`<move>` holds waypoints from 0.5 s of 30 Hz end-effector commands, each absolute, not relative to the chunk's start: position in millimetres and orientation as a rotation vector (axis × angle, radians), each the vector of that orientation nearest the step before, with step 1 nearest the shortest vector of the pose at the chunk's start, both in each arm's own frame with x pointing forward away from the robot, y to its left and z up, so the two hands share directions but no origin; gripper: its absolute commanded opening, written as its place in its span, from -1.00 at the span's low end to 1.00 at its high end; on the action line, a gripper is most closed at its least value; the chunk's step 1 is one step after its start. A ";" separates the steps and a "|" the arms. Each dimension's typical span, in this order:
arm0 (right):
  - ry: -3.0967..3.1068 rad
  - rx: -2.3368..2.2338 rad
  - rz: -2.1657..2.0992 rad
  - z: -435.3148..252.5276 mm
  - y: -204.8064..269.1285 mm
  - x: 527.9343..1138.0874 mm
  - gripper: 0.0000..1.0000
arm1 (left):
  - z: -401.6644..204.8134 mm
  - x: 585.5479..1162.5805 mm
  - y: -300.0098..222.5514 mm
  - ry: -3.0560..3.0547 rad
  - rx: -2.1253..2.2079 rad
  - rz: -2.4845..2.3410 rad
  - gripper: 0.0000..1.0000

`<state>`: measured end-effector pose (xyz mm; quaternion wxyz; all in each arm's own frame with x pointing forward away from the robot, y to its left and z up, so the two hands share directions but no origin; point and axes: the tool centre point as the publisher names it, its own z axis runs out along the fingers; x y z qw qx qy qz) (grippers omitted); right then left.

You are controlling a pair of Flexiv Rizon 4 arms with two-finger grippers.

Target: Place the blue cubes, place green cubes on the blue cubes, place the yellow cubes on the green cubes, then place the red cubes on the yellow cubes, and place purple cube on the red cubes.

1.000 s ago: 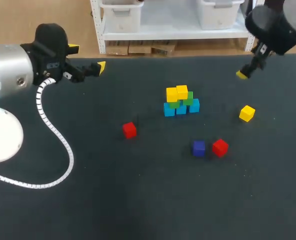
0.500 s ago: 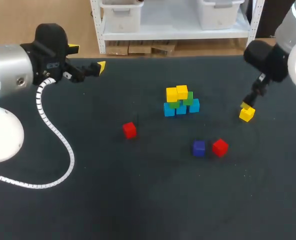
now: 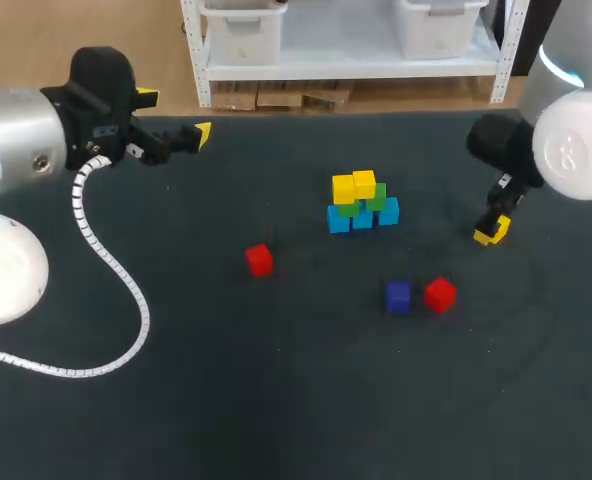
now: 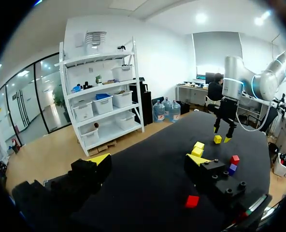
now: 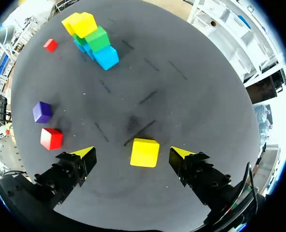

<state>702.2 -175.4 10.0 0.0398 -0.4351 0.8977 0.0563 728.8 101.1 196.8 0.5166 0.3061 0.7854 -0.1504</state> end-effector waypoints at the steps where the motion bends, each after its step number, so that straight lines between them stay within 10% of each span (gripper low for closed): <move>1: 2.770 -1.331 0.182 4.4 -178.7 710.8 1.00 | 195.7 729.5 103.9 1.877 0.739 -0.371 1.00; 9: 2.807 -1.337 0.194 -7.5 -185.3 712.1 0.93 | 195.7 729.5 103.9 1.877 0.739 -0.371 1.00; 15: 2.813 -1.361 0.162 -11.7 -185.7 710.2 -1.00 | 195.7 729.5 103.9 1.877 0.739 -0.371 1.00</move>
